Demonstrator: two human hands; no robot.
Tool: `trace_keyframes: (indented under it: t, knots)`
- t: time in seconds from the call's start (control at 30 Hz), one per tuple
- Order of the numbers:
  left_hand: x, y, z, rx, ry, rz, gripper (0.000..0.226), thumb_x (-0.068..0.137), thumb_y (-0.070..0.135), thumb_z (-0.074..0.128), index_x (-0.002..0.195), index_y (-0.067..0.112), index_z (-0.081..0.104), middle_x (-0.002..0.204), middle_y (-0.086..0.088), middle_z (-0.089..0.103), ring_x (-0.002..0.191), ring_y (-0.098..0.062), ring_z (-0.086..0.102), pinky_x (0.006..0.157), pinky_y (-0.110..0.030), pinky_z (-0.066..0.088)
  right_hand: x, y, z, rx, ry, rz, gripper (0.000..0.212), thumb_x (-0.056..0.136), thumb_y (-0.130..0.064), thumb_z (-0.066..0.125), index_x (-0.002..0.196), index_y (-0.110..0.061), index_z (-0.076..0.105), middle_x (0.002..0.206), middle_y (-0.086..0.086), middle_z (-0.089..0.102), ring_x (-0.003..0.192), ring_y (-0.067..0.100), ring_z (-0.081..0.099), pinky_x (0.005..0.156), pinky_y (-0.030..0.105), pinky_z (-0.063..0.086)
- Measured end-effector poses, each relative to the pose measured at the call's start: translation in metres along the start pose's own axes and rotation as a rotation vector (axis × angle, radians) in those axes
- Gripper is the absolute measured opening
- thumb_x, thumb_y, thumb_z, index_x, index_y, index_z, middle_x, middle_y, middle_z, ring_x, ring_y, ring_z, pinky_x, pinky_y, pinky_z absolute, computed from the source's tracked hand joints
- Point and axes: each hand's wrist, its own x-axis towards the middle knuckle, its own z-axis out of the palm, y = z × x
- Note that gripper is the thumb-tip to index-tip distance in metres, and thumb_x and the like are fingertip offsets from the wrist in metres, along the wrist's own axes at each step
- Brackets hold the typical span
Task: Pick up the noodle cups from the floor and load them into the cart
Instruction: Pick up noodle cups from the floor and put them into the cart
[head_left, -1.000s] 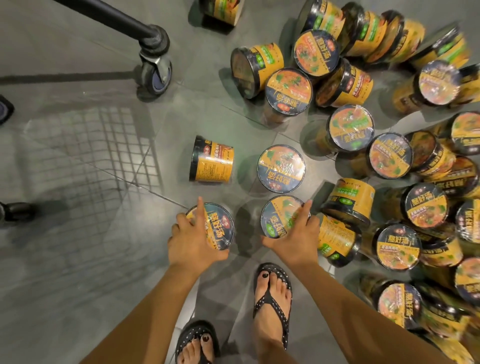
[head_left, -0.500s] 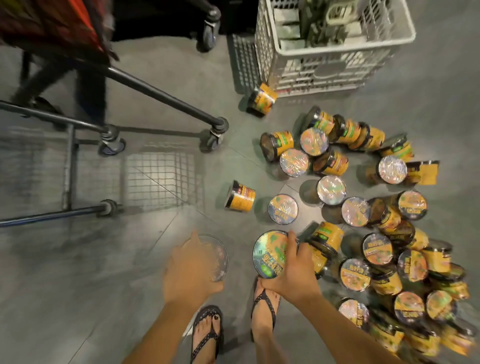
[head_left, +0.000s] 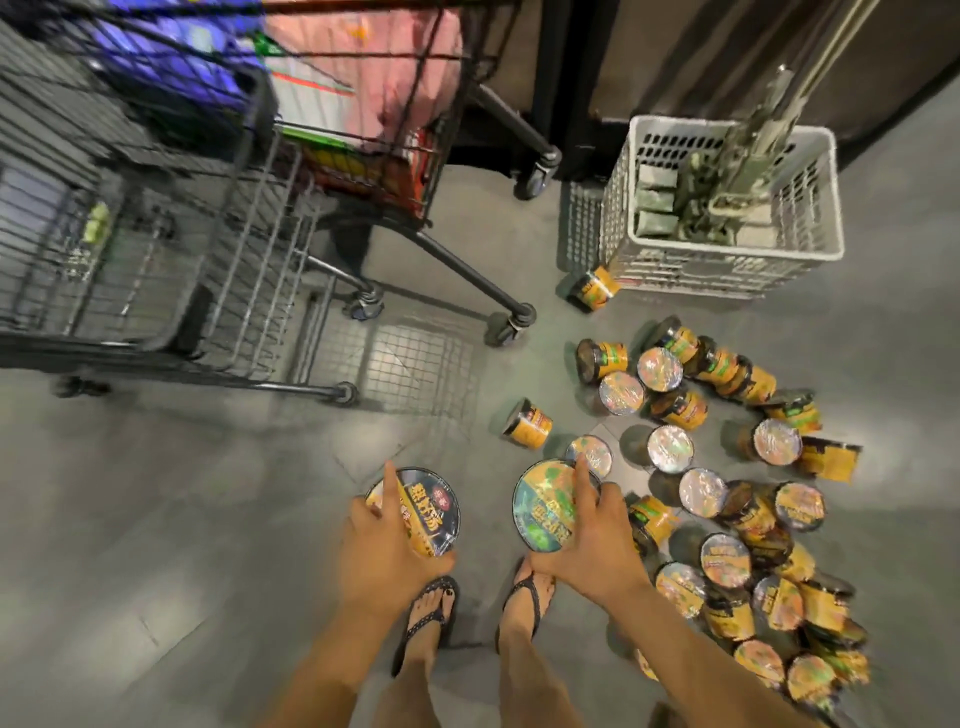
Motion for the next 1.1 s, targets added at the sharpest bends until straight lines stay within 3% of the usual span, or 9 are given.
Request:
trace_keyframes:
  t: [0.07,0.2,0.33,0.47,0.6,0.67,0.83,0.97,1.1]
  knots:
    - [-0.016,-0.006,-0.017,-0.056,0.023,-0.034,0.135,0.05,0.067,0.073,0.153,0.032,-0.006,0.119,-0.01,0.035,0.107,-0.032,0.052,0.082,-0.04,0.051,-0.009,-0.018,-0.014,-0.016,-0.021,-0.026,0.139,0.04,-0.075,0.055,0.155,-0.019,0.0,0.13,0.016,0.033,0.125,0.036,0.036,0.105,0.04,0.038]
    - [-0.039,-0.023,-0.045,-0.121,0.023,-0.11,0.131,0.05,0.064,0.075,0.152,0.031,0.0,0.127,-0.013,0.035,0.111,-0.037,0.051,0.086,-0.041,0.049,-0.016,-0.054,-0.039,-0.088,-0.043,-0.15,0.138,0.042,-0.07,0.063,0.155,-0.014,0.007,0.131,0.018,0.034,0.125,0.038,0.037,0.107,0.04,0.037]
    - [-0.05,-0.05,-0.079,-0.237,0.058,-0.112,0.129,0.051,0.058,0.075,0.152,0.033,0.0,0.129,-0.01,0.034,0.112,-0.034,0.051,0.086,-0.04,0.05,-0.016,-0.106,-0.058,-0.112,-0.107,-0.232,0.137,0.047,-0.064,0.074,0.155,-0.019,0.002,0.13,0.01,0.031,0.123,0.029,0.036,0.104,0.031,0.034]
    - [-0.047,-0.088,-0.126,-0.237,0.183,-0.054,0.129,0.045,0.067,0.075,0.152,0.024,0.018,0.112,-0.008,0.043,0.089,-0.031,0.059,0.069,-0.035,0.053,-0.009,-0.172,-0.071,-0.144,-0.026,-0.366,0.134,0.045,-0.071,0.07,0.152,-0.01,0.018,0.12,0.012,0.04,0.111,0.027,0.045,0.091,0.023,0.034]
    - [-0.028,-0.126,-0.196,-0.255,0.187,-0.047,0.136,0.047,0.082,0.07,0.154,0.029,0.004,0.115,-0.004,0.039,0.093,-0.025,0.057,0.07,-0.032,0.051,-0.004,-0.263,-0.083,-0.106,0.022,-0.408,0.137,0.047,-0.067,0.079,0.154,-0.013,0.012,0.12,0.008,0.036,0.108,0.014,0.036,0.091,0.02,0.03]
    - [-0.019,-0.144,-0.231,-0.281,0.214,-0.036,0.14,0.045,0.086,0.066,0.154,0.032,-0.003,0.118,-0.006,0.038,0.096,-0.026,0.056,0.074,-0.033,0.052,0.001,-0.307,-0.087,-0.075,0.021,-0.4,0.136,0.053,-0.056,0.086,0.154,-0.017,0.004,0.125,0.007,0.032,0.116,0.017,0.035,0.097,0.022,0.028]
    - [-0.001,-0.17,-0.314,-0.317,0.27,-0.076,0.139,0.048,0.084,0.067,0.147,0.04,-0.02,0.128,-0.009,0.033,0.11,-0.03,0.05,0.084,-0.039,0.051,0.021,-0.4,-0.093,-0.023,0.136,-0.439,0.134,0.055,-0.056,0.085,0.155,-0.019,0.004,0.133,0.011,0.032,0.127,0.025,0.032,0.104,0.031,0.031]
    - [0.018,-0.181,-0.365,-0.374,0.345,-0.136,0.138,0.049,0.085,0.065,0.147,0.042,-0.022,0.129,-0.01,0.031,0.111,-0.033,0.048,0.086,-0.042,0.049,0.042,-0.456,-0.101,-0.015,0.141,-0.482,0.134,0.057,-0.054,0.085,0.155,-0.022,-0.001,0.138,0.009,0.032,0.13,0.025,0.031,0.106,0.032,0.029]
    - [0.052,-0.188,-0.401,-0.411,0.42,-0.188,0.135,0.05,0.082,0.066,0.149,0.041,-0.017,0.128,-0.01,0.032,0.109,-0.034,0.049,0.085,-0.04,0.046,0.075,-0.498,-0.106,-0.029,0.116,-0.539,0.136,0.053,-0.053,0.086,0.155,-0.021,0.002,0.13,0.008,0.033,0.126,0.026,0.034,0.105,0.037,0.036]
